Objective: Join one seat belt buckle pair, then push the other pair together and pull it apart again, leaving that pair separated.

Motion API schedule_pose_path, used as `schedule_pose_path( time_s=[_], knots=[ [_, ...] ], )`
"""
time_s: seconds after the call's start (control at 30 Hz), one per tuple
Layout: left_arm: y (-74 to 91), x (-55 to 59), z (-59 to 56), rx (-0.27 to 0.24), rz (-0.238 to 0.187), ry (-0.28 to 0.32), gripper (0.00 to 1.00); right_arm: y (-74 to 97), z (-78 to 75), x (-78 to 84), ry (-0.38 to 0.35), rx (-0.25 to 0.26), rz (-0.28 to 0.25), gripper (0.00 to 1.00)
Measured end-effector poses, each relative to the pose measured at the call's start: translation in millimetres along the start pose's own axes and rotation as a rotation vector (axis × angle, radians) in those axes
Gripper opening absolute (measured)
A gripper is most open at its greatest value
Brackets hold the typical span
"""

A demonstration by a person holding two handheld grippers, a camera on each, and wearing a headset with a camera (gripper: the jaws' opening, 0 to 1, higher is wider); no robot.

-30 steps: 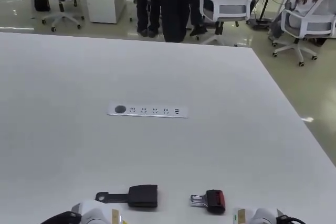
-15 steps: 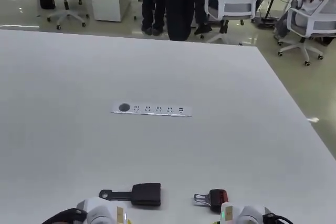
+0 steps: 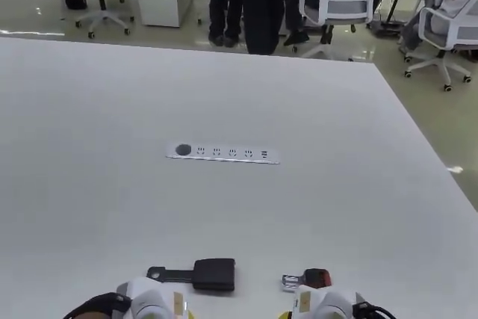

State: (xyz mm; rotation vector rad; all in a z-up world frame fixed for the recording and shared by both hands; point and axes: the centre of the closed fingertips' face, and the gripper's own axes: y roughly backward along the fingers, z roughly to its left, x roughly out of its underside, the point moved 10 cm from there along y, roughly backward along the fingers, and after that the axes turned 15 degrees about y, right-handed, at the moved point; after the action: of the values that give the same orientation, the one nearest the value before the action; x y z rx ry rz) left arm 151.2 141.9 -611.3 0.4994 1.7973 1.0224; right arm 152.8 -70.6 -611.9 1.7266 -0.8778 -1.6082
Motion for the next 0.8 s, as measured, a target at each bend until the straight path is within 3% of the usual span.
schedule_pose_path(
  time_s=[0.27,0.8],
  knots=[
    [-1.1,-0.1,-0.9,-0.01,0.0,0.014,0.34,-10.1,-0.6,-11.5,-0.004,0.005,-0.035,0.35],
    [-2.8,-0.4,0.5,-0.008,0.015,0.001,0.33,-15.1,-1.2,-10.9,-0.01,0.006,-0.042,0.34]
  ],
)
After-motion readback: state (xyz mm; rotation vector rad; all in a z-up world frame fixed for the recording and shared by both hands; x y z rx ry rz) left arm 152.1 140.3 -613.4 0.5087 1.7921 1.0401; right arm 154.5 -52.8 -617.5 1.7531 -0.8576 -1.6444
